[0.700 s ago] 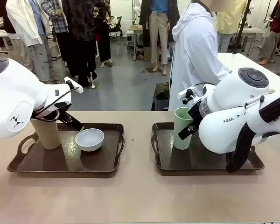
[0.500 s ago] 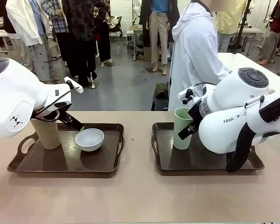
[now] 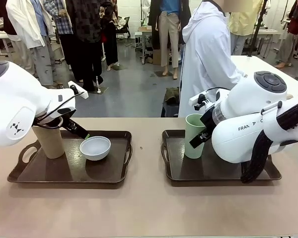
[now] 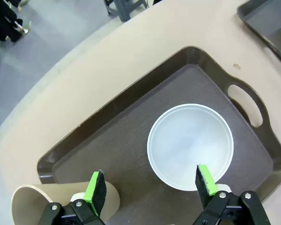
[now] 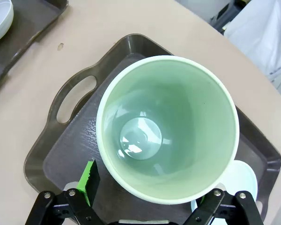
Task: Set up a tray with a mat and arrange the tableware.
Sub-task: Pick up the Picnic Bowl and Reusable plastic cup from the Handle tray in front of the human's position and hold them in the air.
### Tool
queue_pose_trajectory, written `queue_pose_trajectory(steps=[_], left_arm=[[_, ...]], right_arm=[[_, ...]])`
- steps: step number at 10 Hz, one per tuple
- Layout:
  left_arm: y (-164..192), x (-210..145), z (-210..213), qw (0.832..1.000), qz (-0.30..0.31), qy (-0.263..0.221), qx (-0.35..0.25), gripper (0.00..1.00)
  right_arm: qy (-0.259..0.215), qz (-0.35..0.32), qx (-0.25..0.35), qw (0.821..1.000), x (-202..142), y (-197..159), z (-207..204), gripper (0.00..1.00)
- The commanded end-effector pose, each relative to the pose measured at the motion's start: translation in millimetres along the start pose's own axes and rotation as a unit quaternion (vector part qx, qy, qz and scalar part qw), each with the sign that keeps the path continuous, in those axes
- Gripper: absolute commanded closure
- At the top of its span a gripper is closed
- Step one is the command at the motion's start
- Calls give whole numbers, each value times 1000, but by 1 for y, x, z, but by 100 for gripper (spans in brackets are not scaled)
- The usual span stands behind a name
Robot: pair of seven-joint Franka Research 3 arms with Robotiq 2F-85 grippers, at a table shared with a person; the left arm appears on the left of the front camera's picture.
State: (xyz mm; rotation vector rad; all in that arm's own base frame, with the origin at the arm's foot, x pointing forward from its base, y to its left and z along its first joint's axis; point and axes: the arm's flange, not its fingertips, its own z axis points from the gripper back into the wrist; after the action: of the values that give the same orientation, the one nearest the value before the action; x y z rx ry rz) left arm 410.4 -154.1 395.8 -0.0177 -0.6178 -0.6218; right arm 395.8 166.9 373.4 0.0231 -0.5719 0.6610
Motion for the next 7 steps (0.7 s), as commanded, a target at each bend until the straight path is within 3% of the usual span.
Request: queue_pose_trajectory(steps=[1,7], left_arm=[[0,0,0,1000,0,0,0,0],[0,0,0,1000,0,0,0,0]], right_arm=[[0,0,0,1000,0,0,0,0],[0,0,0,1000,0,0,0,0]])
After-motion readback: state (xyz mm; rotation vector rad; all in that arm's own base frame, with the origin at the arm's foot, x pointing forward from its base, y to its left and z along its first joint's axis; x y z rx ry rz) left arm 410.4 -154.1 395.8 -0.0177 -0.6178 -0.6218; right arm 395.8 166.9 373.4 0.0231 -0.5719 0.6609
